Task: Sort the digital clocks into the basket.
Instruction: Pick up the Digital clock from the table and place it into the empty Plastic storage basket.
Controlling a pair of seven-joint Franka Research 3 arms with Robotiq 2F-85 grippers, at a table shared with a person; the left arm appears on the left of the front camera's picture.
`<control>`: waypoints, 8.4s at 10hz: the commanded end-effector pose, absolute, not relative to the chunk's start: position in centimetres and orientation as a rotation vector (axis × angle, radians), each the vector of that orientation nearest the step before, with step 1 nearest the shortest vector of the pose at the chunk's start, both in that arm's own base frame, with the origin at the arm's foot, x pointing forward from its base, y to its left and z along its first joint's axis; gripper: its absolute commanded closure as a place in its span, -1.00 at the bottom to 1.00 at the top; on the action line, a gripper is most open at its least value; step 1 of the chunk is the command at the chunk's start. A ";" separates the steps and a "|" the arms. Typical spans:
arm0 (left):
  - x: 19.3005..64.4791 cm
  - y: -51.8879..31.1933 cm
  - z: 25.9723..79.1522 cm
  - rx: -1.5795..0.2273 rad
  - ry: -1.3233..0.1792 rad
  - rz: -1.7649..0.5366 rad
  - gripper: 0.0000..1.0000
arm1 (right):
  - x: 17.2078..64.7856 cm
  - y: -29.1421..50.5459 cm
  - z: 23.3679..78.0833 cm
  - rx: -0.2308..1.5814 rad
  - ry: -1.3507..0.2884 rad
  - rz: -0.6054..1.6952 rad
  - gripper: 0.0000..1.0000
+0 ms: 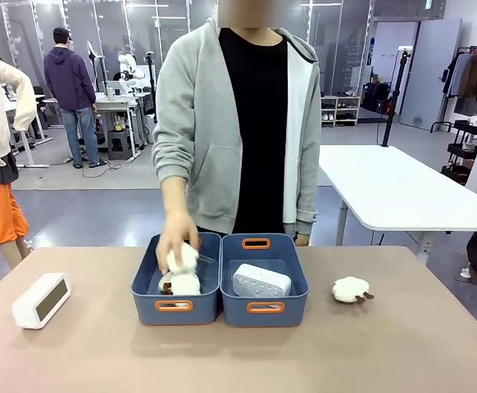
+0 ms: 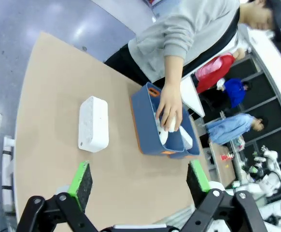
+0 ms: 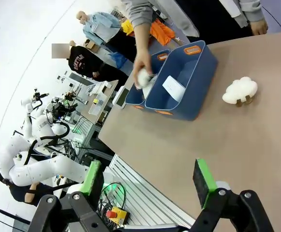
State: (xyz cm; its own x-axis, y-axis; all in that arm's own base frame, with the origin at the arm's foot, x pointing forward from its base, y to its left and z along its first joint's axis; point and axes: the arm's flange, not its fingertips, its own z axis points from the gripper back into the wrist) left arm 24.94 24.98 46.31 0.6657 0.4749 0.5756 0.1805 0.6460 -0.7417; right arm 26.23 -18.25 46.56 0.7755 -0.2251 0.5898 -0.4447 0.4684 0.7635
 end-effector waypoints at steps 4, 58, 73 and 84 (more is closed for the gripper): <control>34.6 13.8 57.2 -0.251 -0.297 -0.231 -1.00 | 26.4 -18.5 46.6 1.105 -0.708 0.154 -0.89; 49.1 -25.9 59.1 -0.171 -0.235 -1.291 1.00 | 26.4 -18.5 46.6 1.105 -0.708 0.154 -0.89; 57.9 -45.2 43.8 0.217 -0.140 -1.402 1.00 | 26.4 -18.5 46.6 1.105 -0.708 0.154 -0.89; 57.5 -44.8 43.8 0.188 -0.145 -1.414 -0.54 | 26.4 -18.5 46.6 1.105 -0.708 0.154 -0.89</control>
